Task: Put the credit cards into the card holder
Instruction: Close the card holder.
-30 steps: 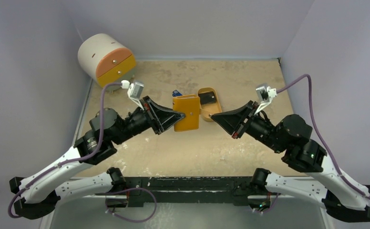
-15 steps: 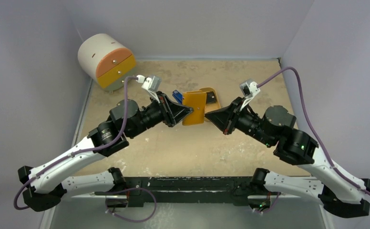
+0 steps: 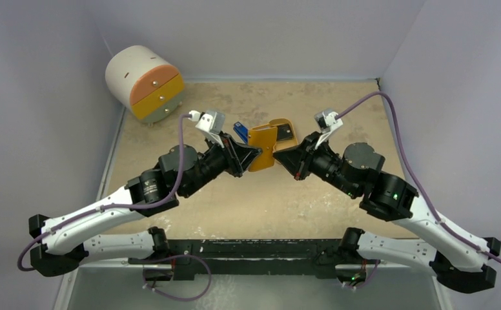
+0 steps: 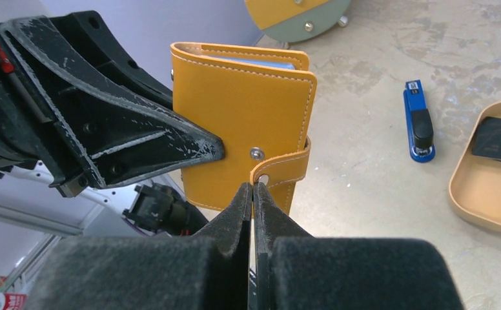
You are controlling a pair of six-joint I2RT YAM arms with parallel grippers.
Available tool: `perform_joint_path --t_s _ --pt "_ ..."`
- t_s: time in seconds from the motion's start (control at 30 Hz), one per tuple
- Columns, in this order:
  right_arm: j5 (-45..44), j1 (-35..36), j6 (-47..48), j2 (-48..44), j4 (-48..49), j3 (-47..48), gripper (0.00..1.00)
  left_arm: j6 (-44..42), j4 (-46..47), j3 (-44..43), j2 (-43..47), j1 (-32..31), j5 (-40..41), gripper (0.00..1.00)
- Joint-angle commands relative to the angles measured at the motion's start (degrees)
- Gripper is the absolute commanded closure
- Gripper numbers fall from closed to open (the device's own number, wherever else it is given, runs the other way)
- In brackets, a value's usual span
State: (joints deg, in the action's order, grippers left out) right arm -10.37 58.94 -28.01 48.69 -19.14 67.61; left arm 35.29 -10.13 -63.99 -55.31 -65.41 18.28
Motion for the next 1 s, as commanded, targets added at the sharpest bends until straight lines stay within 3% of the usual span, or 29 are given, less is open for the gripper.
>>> perform_joint_path --t_s 0.0,0.3,0.97 --pt "-0.5 0.3 1.9 -3.0 7.8 -4.3 1.00 -2.2 2.3 -0.3 -0.6 -1.0 4.6 1.00" --pt "0.9 0.1 2.5 -2.7 15.1 -8.2 1.00 -4.8 -1.0 -1.5 -0.1 -1.1 12.1 1.00" --pt "20.4 -12.2 -3.8 6.4 35.2 -10.4 1.00 -8.0 -5.1 -1.0 5.0 -1.1 22.2 1.00"
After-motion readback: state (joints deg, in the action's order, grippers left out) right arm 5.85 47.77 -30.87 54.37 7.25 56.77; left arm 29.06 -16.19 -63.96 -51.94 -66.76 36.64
